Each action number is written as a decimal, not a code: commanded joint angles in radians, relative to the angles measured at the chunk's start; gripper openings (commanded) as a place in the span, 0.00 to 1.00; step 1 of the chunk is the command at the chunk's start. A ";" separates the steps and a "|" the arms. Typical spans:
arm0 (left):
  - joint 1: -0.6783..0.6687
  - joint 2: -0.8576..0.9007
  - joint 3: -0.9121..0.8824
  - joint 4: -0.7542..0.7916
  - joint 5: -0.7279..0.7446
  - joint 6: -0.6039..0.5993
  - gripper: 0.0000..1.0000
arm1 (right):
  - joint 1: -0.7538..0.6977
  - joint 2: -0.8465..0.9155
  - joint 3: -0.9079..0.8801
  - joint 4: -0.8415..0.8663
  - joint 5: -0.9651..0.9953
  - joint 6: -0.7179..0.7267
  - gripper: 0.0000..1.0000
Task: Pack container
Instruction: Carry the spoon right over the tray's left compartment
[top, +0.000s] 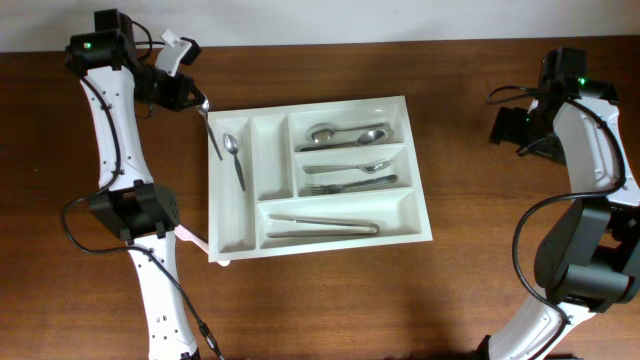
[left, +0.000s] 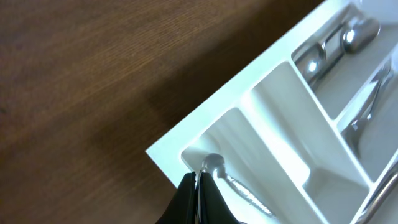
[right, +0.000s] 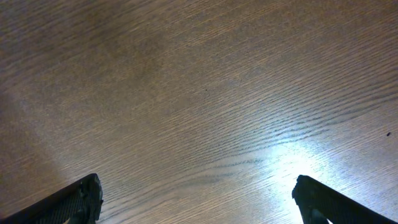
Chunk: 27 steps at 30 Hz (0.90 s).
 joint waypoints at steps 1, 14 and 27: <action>-0.006 0.007 0.014 -0.003 0.019 0.148 0.02 | -0.004 0.004 0.019 0.001 0.002 0.012 0.99; -0.072 0.007 -0.052 -0.003 0.100 0.233 0.02 | -0.004 0.004 0.019 0.001 0.002 0.012 0.99; -0.141 0.007 -0.138 -0.003 -0.001 0.265 0.02 | -0.004 0.004 0.019 0.001 0.002 0.012 0.99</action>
